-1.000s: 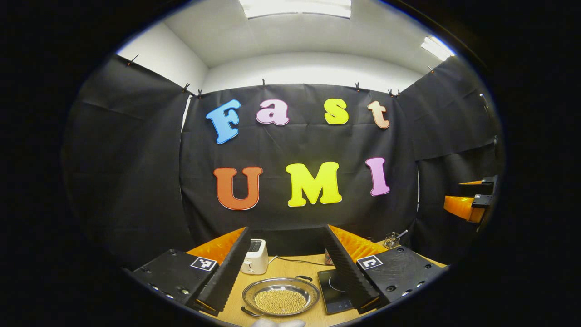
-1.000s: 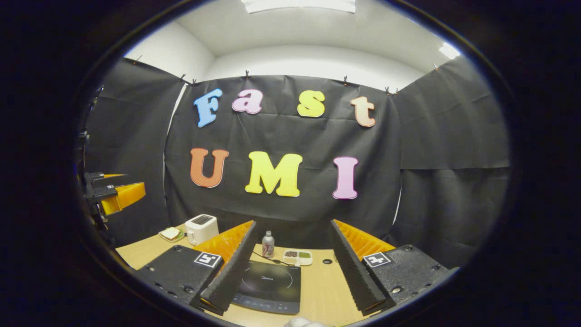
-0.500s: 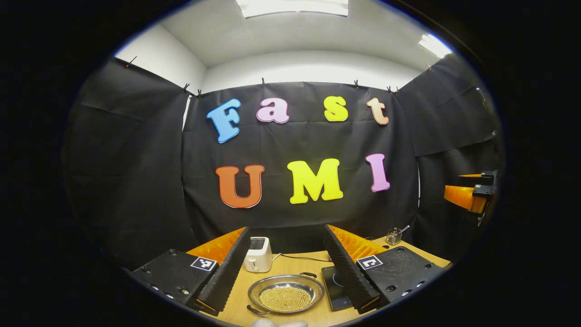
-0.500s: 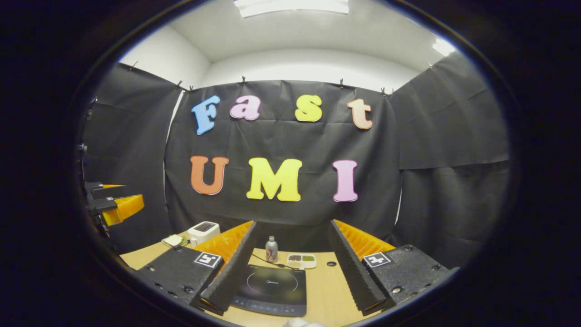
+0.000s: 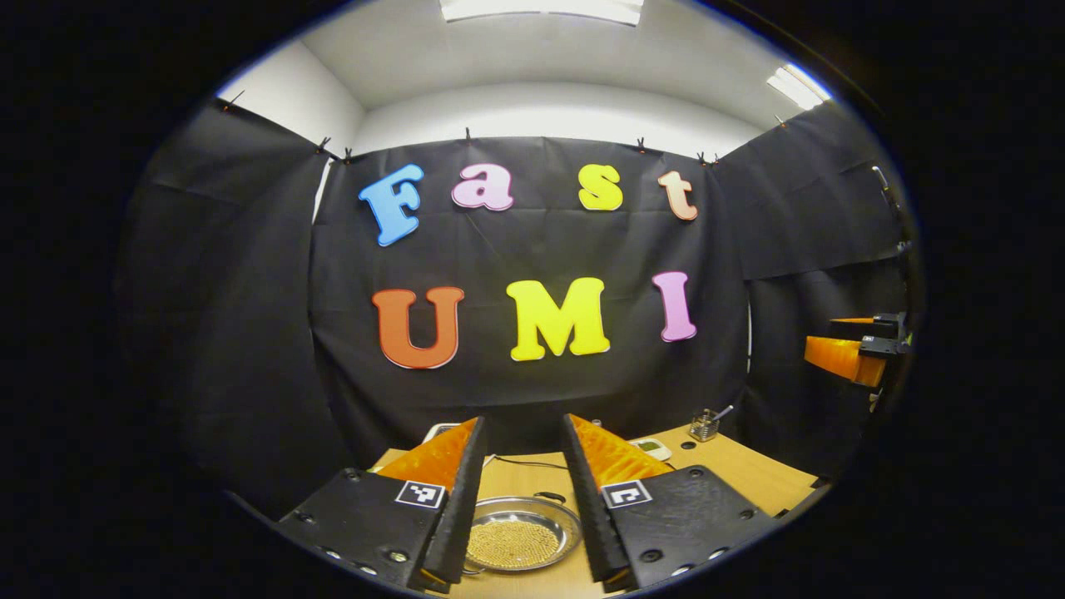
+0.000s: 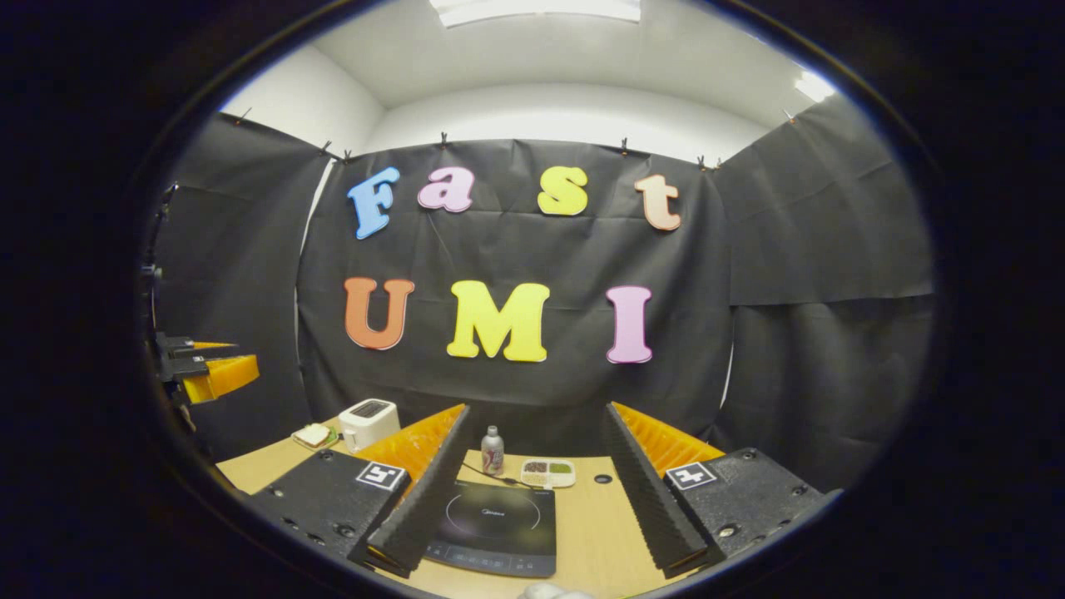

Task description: First push the handle of the pot to place it horizontally, then grasp the pot with both hands and set it on the induction cooktop.

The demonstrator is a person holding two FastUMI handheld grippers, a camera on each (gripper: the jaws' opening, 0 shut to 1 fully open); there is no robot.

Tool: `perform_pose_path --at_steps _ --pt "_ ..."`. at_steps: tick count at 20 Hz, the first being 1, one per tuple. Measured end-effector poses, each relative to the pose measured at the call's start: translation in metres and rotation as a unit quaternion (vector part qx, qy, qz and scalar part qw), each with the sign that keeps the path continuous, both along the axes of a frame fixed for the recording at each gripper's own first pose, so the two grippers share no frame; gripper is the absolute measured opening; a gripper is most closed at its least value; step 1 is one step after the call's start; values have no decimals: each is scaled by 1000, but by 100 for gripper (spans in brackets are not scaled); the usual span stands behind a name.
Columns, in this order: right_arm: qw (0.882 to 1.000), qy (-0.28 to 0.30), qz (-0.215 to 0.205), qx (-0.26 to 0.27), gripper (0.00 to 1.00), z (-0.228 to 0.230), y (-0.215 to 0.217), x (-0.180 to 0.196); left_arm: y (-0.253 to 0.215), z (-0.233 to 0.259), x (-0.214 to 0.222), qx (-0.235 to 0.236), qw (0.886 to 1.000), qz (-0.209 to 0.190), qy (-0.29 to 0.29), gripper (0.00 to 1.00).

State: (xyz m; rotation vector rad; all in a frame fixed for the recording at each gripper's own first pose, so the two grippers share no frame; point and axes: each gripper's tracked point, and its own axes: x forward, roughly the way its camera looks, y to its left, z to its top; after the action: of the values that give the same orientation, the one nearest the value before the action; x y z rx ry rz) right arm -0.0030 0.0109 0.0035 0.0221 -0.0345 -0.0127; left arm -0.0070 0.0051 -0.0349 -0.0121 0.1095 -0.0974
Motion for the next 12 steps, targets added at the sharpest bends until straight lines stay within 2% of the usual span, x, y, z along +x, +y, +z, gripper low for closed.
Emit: perform_pose_path --at_steps 2,3,4,5,6,9,12 --pt "1000 3 1 0 96 -2 1 3 -2 -5 3 -8 1000 -10 10 19" --pt "1000 4 2 -1 99 -2 1 4 0 -11 5 -8 1000 -7 16 18" --pt "1000 5 2 -3 99 -3 2 5 0 -19 7 -12 999 -14 27 0" --pt "1000 8 2 -4 96 -4 2 7 -5 -27 7 -18 999 -21 40 0" --pt "1000 9 4 -3 99 -6 3 7 -7 -34 6 -22 998 -30 51 2" --pt "1000 19 6 -5 96 -12 5 10 1 -66 17 -16 996 -32 84 0" --pt "999 31 9 -9 96 -20 5 13 9 -119 17 -7 989 -25 143 0"
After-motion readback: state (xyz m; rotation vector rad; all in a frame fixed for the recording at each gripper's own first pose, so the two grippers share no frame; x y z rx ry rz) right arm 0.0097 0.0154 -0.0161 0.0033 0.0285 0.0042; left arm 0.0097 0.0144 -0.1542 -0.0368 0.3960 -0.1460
